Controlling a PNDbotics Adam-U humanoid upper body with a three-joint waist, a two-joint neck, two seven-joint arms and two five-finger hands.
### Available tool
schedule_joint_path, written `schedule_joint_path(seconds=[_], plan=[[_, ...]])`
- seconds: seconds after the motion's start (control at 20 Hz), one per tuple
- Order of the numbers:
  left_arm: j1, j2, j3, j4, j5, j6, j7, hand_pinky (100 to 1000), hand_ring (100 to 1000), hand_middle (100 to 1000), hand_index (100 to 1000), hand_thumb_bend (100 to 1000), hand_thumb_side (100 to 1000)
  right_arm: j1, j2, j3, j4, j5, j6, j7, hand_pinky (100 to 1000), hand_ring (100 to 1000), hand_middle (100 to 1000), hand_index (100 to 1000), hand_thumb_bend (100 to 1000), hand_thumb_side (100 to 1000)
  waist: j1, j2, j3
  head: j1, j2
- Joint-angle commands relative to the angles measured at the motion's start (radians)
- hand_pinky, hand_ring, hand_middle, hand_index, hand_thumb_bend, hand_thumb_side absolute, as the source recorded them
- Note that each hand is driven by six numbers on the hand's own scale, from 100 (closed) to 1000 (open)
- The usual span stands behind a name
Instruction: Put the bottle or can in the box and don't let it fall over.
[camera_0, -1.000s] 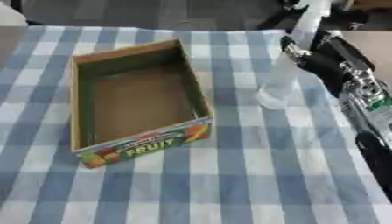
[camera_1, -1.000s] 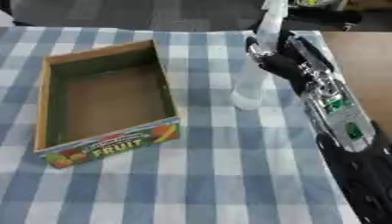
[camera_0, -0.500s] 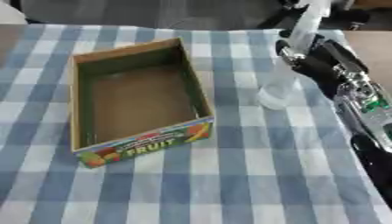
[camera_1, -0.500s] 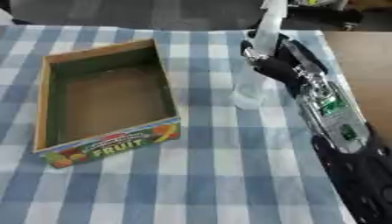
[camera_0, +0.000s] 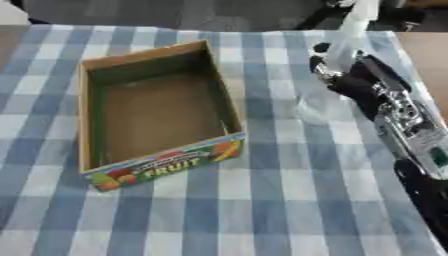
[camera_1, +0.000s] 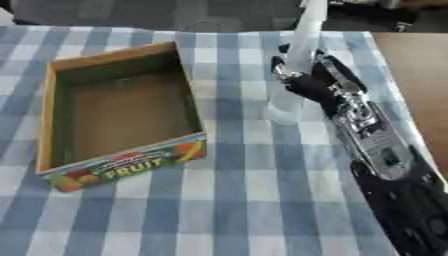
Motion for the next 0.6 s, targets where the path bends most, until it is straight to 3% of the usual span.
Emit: schedule_joint_path(seconds=[0.05,0.6], plan=[[-0.006,0.007,0.005,-0.025,0.002,-0.002,-0.003,1000,498,586,766,699,412,-0.006,-0.009,0.0,0.001,0.013,-0.016,0.008,854,974,1000,862,127,374,0.004,-0.016,-0.001,0.001,-0.015],[-0.007,0.006,0.004,-0.025,0.002,-0.001,-0.006,1000,498,586,766,696,413,0.012,0.002,0.004,0.057,0.033,-0.057,0.027,854,975,1000,858,113,386,0.005,-0.017,-0.002,0.005,-0.023]])
